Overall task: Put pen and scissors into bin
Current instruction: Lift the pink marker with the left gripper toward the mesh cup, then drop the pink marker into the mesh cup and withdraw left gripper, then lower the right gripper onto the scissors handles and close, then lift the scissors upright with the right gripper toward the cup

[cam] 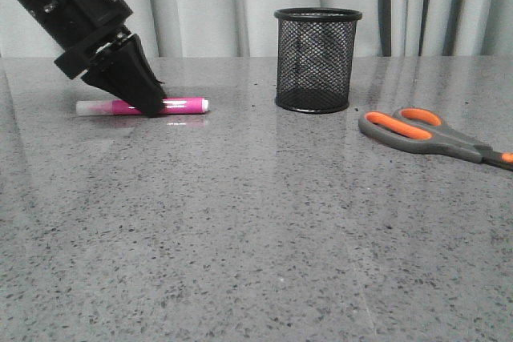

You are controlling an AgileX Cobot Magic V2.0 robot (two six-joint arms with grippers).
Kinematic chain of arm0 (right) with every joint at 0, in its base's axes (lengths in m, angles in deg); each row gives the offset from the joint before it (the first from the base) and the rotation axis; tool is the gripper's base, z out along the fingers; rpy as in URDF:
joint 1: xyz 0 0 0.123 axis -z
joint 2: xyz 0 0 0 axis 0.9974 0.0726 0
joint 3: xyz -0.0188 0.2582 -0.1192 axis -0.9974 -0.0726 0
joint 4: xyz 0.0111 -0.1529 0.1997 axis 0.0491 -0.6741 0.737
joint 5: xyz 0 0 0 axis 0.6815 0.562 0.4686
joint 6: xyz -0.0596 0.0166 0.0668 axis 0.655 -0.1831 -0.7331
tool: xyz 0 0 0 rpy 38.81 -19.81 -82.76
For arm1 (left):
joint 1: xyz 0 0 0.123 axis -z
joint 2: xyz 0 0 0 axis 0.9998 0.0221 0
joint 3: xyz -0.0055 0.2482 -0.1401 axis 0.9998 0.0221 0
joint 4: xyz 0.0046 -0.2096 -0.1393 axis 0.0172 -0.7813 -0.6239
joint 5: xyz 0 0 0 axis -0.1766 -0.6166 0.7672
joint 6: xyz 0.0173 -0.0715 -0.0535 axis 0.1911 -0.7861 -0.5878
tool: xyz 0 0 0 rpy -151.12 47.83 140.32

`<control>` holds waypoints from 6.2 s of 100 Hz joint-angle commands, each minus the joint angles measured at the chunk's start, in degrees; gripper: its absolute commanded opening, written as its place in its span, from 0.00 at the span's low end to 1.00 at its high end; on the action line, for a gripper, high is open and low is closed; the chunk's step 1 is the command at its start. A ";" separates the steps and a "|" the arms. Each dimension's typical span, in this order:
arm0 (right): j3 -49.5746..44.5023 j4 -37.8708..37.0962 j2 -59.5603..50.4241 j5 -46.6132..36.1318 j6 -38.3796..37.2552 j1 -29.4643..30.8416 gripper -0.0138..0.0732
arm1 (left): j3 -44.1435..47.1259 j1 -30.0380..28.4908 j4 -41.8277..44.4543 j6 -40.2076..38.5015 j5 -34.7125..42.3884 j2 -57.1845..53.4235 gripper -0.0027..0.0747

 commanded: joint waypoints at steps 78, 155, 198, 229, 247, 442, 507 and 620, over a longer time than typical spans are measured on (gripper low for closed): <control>2.10 1.28 0.08 -3.47 0.69 0.05 0.64 | -11.86 14.21 -45.63 -1.10 21.48 -9.32 0.01; 2.10 1.28 0.08 -3.34 0.69 0.05 0.64 | -11.86 22.12 -48.34 2.28 37.64 2.00 0.02; 2.10 1.28 0.08 -3.81 0.69 0.05 0.64 | -12.44 20.25 -49.06 3.31 36.34 0.48 0.57; 2.10 1.28 0.08 -7.43 0.69 0.05 0.64 | -12.44 11.89 -41.14 -4.38 29.44 -8.15 0.09; 2.10 4.47 0.08 -8.51 0.69 0.05 0.64 | -12.44 6.17 -24.69 -19.96 24.97 -14.65 0.01; 20.21 -7.76 38.28 6.99 14.02 -9.25 0.52 | 38.85 -11.12 -8.52 -37.36 41.57 -61.03 0.01; 15.76 -4.05 24.68 2.83 14.02 -9.01 0.07 | 38.85 -11.12 -8.52 -37.36 41.57 -61.03 0.01; 37.25 25.45 41.68 -47.32 27.10 -24.19 0.07 | 38.85 -11.12 -9.61 -37.36 41.71 -61.03 0.01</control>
